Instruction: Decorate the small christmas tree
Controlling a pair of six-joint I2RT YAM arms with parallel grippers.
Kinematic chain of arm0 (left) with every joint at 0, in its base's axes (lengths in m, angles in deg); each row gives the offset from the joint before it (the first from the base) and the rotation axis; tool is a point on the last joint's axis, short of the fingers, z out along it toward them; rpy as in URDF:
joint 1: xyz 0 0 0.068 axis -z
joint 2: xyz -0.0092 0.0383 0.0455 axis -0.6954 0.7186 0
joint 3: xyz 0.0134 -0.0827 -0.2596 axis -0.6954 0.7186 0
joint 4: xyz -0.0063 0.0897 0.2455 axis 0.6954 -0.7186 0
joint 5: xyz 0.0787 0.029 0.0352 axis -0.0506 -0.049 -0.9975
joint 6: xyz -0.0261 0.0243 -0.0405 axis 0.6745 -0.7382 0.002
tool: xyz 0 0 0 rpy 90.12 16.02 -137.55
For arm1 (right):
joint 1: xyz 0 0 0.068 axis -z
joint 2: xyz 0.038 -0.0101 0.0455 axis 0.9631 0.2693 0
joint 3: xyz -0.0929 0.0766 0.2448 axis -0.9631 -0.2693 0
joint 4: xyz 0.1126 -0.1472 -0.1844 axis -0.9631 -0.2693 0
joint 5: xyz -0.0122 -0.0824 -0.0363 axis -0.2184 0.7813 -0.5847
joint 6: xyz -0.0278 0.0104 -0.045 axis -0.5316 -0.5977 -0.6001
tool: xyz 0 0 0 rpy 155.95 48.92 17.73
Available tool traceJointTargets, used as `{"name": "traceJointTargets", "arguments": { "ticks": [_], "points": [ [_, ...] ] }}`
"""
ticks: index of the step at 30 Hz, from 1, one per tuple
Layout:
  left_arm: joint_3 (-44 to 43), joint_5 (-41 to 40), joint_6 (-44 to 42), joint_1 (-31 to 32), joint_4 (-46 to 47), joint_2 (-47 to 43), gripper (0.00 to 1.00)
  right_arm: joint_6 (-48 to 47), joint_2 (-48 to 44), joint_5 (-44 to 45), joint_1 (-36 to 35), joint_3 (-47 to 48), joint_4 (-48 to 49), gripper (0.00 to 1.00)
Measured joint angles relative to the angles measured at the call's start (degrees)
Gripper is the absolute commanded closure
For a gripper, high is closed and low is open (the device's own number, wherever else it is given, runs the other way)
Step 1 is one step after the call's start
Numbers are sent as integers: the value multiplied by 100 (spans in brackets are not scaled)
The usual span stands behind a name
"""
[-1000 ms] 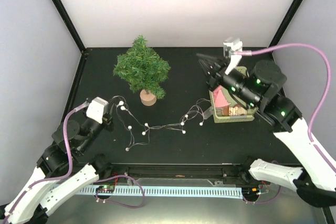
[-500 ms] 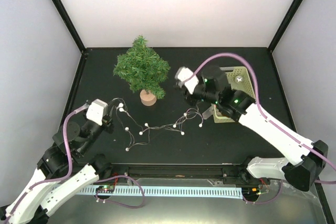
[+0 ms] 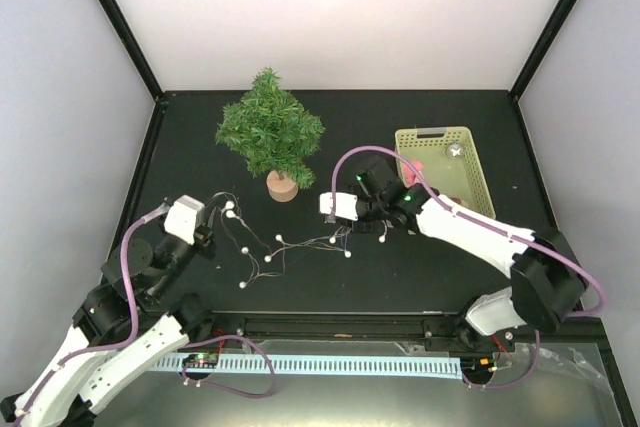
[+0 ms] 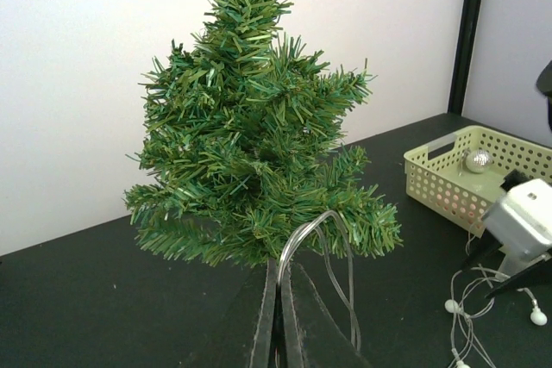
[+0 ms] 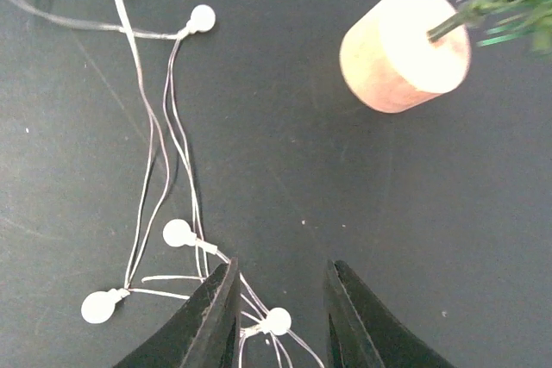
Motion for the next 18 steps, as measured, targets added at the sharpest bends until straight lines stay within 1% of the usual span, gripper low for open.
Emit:
{"name": "traceJointTargets", "arguments": {
  "ticks": [11, 15, 18],
  "points": [
    [55, 2, -9, 0, 9, 0, 98, -702, 1250, 59, 0, 319, -181, 67],
    [72, 4, -11, 0, 11, -2, 98, -815, 1495, 109, -7, 334, -267, 64],
    [74, 4, -13, 0, 13, -2, 98, -890, 1639, 181, -17, 339, -280, 64]
  ]
}}
